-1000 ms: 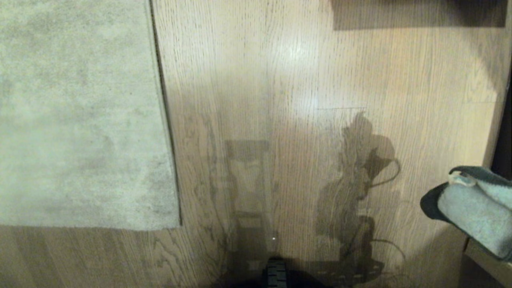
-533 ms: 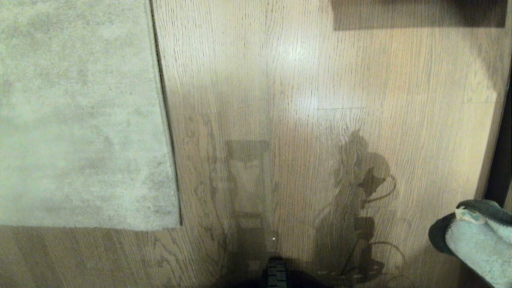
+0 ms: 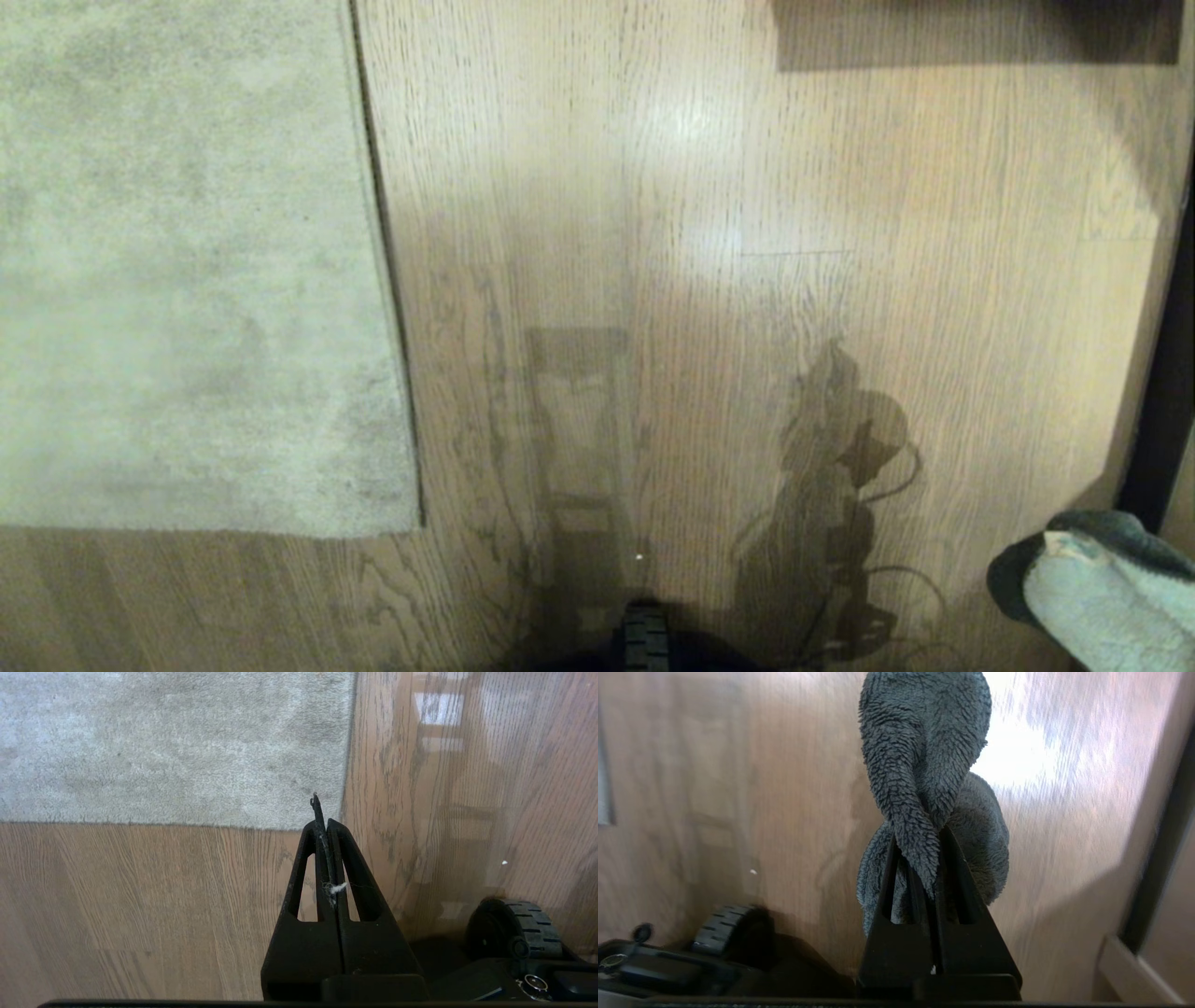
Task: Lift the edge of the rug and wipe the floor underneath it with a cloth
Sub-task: Lift up the carpet
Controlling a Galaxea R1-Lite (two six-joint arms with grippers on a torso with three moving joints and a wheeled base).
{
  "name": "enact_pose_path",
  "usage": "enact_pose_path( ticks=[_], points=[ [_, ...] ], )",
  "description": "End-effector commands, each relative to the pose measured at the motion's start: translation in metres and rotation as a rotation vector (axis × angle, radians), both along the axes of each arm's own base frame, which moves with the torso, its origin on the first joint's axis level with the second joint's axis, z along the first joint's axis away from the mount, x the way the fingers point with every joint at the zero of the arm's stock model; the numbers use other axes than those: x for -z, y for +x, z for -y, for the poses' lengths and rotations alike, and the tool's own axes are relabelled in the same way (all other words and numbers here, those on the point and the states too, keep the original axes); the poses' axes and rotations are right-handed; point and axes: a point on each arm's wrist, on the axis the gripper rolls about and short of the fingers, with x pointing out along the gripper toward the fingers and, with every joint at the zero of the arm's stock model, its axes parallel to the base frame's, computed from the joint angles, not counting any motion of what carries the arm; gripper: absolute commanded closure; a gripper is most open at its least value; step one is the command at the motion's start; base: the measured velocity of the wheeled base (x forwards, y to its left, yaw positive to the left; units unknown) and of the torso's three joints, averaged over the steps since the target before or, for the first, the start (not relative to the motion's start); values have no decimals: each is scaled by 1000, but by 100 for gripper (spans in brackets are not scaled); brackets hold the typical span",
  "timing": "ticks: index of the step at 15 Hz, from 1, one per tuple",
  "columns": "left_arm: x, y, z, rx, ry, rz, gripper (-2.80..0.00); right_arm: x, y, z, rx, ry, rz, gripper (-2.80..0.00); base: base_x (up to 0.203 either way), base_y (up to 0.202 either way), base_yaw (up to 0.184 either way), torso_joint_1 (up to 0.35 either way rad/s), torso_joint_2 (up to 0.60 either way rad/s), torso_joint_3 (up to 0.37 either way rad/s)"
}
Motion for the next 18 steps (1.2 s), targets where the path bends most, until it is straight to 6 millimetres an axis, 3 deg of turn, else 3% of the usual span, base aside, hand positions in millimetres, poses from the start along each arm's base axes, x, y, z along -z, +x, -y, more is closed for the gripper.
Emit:
enact_pose_path(
  ticks=[1, 7, 18],
  points=[
    [0, 0, 0, -1, -1, 0, 0, 6, 1, 0, 15, 46, -19, 0, 0, 0, 0, 0, 0, 0],
    [0, 0, 0, 0, -1, 0, 0, 19, 2, 4, 189, 115, -152, 0, 0, 0, 0, 0, 0, 0],
    [0, 0, 0, 0, -1, 0, 0, 19, 2, 4, 187, 133, -153, 0, 0, 0, 0, 0, 0, 0]
  ],
)
